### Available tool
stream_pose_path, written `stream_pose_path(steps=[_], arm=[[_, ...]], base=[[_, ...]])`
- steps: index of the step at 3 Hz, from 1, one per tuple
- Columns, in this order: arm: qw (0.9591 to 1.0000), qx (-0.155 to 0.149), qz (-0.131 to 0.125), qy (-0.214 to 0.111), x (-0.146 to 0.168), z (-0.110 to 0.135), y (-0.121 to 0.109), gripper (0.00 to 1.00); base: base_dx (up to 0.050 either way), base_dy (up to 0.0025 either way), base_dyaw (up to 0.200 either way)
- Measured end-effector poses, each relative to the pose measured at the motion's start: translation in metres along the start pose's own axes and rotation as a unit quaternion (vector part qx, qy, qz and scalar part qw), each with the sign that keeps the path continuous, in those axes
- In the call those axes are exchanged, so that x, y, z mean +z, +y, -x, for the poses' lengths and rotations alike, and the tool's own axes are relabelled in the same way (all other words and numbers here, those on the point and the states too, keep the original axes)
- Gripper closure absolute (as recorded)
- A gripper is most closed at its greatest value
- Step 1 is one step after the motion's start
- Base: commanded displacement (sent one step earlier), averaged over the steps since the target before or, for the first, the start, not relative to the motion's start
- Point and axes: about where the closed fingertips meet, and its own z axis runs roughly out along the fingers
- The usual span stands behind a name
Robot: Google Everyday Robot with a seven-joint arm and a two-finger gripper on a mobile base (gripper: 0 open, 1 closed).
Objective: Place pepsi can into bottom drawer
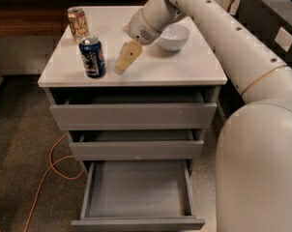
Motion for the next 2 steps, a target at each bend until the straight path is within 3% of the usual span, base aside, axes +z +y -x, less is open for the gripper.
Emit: stream_pose_path(steps=[2], arm=[[0.9993, -0.008, 0.004, -0.037, 0.022, 0.031, -0.015, 0.00]], base=[[0.000, 0.00000, 0.000]])
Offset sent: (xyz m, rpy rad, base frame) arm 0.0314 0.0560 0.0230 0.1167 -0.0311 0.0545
